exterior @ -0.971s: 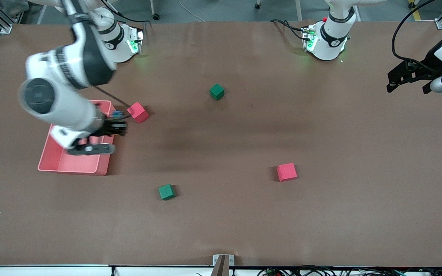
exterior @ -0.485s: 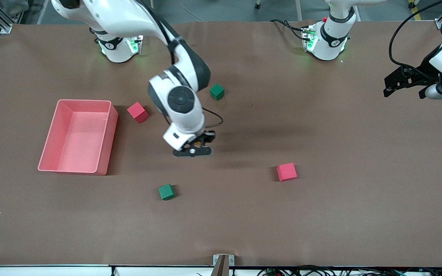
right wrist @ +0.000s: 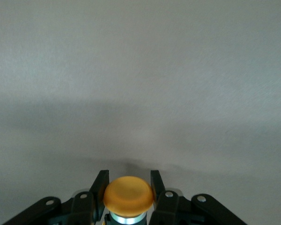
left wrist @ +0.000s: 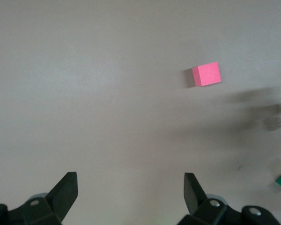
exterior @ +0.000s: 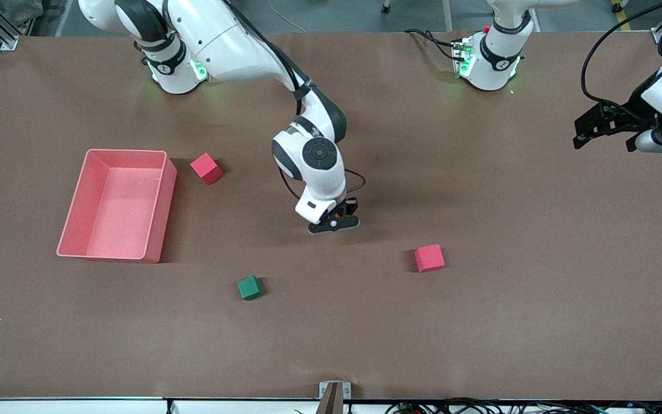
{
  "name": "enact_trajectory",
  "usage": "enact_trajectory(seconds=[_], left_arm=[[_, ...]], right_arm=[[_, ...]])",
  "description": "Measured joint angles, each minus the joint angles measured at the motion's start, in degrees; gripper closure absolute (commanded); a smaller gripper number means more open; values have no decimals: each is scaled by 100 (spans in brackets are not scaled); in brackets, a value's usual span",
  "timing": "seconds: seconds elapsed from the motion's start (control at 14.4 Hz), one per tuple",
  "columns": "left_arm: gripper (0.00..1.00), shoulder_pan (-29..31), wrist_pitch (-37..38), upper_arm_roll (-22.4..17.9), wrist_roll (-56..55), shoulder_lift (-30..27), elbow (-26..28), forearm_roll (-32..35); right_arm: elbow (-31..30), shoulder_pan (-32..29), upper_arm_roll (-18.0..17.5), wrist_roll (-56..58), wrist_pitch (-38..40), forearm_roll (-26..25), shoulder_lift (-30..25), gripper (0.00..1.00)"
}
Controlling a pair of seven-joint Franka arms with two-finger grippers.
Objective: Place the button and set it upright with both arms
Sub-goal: 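Lift the button with the right gripper and carry it to mid-table, then set the button down with the right gripper while the left gripper approaches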
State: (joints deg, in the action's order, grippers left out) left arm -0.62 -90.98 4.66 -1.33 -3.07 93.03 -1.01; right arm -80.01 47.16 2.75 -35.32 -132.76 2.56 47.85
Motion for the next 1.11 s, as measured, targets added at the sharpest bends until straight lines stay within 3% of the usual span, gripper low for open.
enact_trajectory(seconds=[0.14,0.21,0.49,0.62,1.11], left_arm=[[0,-48,-8,19,-15,61,0,-3],[0,-95,-43,27,-104,100,0,-4],[0,-212,-298,83,-516,272,0,-126],[0,-213,-426,190,-558,441,5,-252],[0,-247,-915,982,-1223,1233,30,-265]], right_arm=[[0,36,3,-63,1,0,97,5],[2,39,6,-101,-22,0,140,0],[144,33,75,-180,-66,0,157,0],[321,-25,172,-198,425,-5,-83,0],[493,-1006,653,444,3143,-45,-2348,0]])
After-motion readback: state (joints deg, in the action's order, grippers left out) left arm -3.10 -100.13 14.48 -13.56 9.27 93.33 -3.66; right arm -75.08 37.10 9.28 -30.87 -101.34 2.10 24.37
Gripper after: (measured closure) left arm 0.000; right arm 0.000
